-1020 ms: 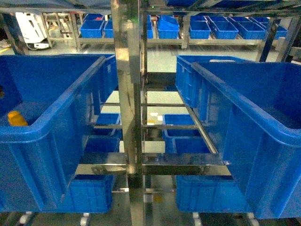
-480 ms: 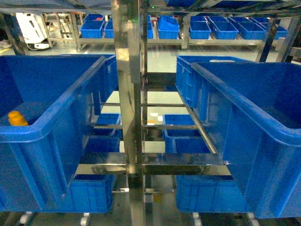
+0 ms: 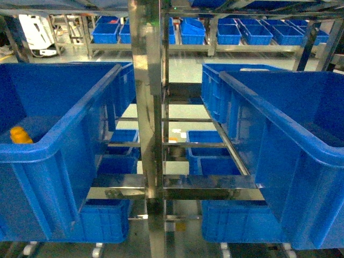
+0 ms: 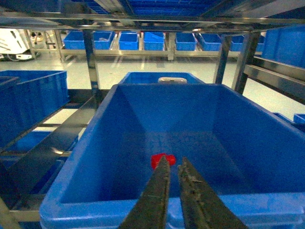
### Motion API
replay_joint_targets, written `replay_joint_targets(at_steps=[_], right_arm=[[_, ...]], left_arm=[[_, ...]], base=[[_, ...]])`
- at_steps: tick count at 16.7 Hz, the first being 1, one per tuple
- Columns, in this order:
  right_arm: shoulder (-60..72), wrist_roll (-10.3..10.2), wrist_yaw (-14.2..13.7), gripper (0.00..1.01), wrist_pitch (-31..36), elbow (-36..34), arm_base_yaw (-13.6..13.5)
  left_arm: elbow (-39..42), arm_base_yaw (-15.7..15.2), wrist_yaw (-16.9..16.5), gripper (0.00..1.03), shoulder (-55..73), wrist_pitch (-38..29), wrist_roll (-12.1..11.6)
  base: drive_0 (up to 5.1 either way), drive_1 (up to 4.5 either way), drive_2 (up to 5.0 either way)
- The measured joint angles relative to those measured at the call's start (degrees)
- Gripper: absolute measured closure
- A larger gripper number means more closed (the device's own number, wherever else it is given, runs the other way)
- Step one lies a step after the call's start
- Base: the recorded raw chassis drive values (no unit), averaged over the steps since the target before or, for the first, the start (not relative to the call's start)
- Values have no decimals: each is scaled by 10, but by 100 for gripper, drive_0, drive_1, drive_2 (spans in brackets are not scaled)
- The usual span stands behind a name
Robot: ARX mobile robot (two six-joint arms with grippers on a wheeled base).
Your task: Sort and place red and yellow blocks in left bins
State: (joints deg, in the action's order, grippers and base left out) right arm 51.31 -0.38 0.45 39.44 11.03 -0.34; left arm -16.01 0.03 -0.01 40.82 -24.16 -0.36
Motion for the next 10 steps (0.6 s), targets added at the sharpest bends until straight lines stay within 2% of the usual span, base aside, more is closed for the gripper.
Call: replay_joint_targets(at_steps=[1,2,3,5,6,7,8,9,10], right_arm=[[-17,1,-3,100,-4,-14,1],[-43,2,-4,99,-11,-27,2],[-62,2,-4,99,-19,-36,2],[-104,2,-4,99,-44,-57,2],[-127,2,-4,96,-55,-66,1],[-129,2,-4,83,-54,-68,2],[-129,2,-4,70,-55,-68,1],[-128,2,-4,58,-56,-68,1],[-131,2,-4,54,-60,-68,1]], left_arm=[[17,0,1,83,-17,-4,0],[33,0,0,95,-34,-6,0],[51,0,0,101,-51,-5,1],[78,0,1,101,-83,2,2],[86,0,1,94,-94,5,2],[86,0,0,81,-95,3,2],[87,0,0,83,-100,7,1],[92,0,0,78,-107,10,3],[97,0,0,87,-118,15,2]], base=[[0,0,0],[0,0,0],[0,0,0],[0,0,0],[0,0,0],[0,0,0],[0,0,0],[0,0,0],[0,0,0]])
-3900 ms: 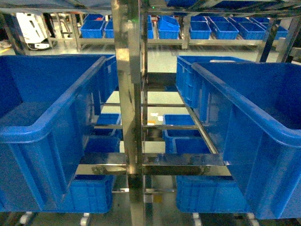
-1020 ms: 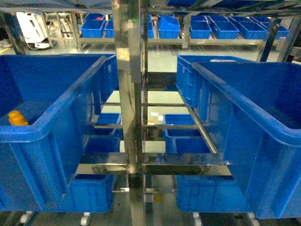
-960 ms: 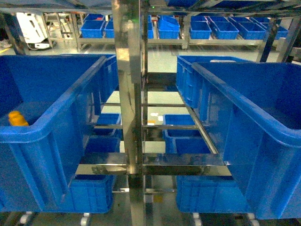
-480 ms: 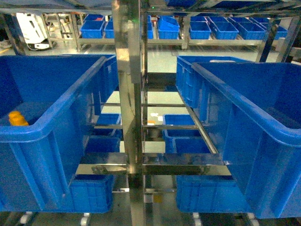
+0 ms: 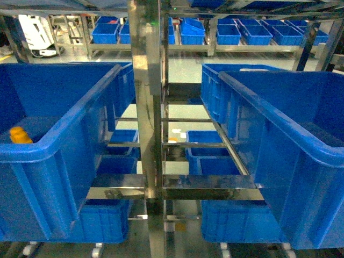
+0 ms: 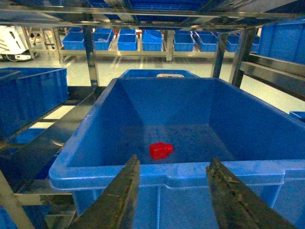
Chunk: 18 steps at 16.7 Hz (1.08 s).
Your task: Sort and place red and yellow blocks in left bins
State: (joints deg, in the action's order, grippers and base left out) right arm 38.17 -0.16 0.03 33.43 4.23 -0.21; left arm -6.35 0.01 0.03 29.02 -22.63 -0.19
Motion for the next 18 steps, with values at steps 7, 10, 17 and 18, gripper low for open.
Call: replay_joint_targets(at_steps=[7,10,17,18], right_arm=[[-132,1,0,99,-84,-35,0],[-186,1,0,99,-139,-35,0],[-275,1,0,99,-227,-35,0],[-287,1,0,99,-237,-35,0]], left_arm=[[41,0,0,101,-107,67,2],[55,0,0,101,-144,81,2],[54,0,-2,101,-284,217,2],[55,0,0,101,-284,234,2]], base=[[0,0,0],[0,0,0],[0,0,0],[0,0,0]])
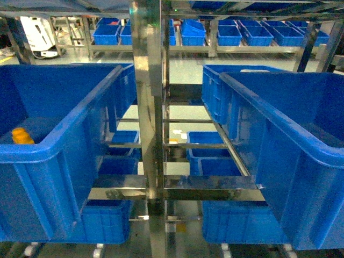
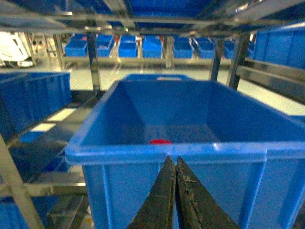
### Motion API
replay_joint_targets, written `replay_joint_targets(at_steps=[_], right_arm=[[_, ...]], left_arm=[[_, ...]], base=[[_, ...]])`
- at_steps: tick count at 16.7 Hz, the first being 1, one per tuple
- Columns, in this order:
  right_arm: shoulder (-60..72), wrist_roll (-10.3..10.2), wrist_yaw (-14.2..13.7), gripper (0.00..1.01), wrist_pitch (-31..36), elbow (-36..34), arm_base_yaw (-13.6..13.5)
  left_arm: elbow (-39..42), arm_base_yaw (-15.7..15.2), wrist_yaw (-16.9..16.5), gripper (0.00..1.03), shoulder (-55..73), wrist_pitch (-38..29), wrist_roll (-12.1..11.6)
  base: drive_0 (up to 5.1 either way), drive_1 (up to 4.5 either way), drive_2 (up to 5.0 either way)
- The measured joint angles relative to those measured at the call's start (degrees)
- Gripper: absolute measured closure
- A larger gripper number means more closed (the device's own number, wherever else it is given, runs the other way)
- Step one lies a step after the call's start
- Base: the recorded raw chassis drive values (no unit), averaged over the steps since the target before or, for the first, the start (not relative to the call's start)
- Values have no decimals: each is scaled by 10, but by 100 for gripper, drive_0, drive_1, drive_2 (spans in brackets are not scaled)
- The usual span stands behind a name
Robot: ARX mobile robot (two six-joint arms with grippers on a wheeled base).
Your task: Sort and place red and yellow blocks in left bins
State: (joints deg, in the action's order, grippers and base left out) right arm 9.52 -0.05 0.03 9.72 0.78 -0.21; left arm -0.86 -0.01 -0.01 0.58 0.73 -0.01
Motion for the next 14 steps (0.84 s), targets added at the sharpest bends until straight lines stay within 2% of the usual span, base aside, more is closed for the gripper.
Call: replay_joint_targets(at_steps=[1,2,9,10,14], right_arm=[[-49,0,1,99,-78,0,0],[-93,0,0,99,-97,0,0],[-92,0,0,99,-100,0,2],[-92,1,0,93,-100,0,2],[-92,1,0,43,-100,0,2]], left_arm=[[0,0,0,101,0,-2,0],[0,0,2,101,0,-7,0],[0,0,1,101,0,-5,0],[0,0,1,97,0,-5,0],[0,0,1,47,0,-5,0]], base=[[0,0,0],[0,0,0],[0,0,0],[0,0,0],[0,0,0]])
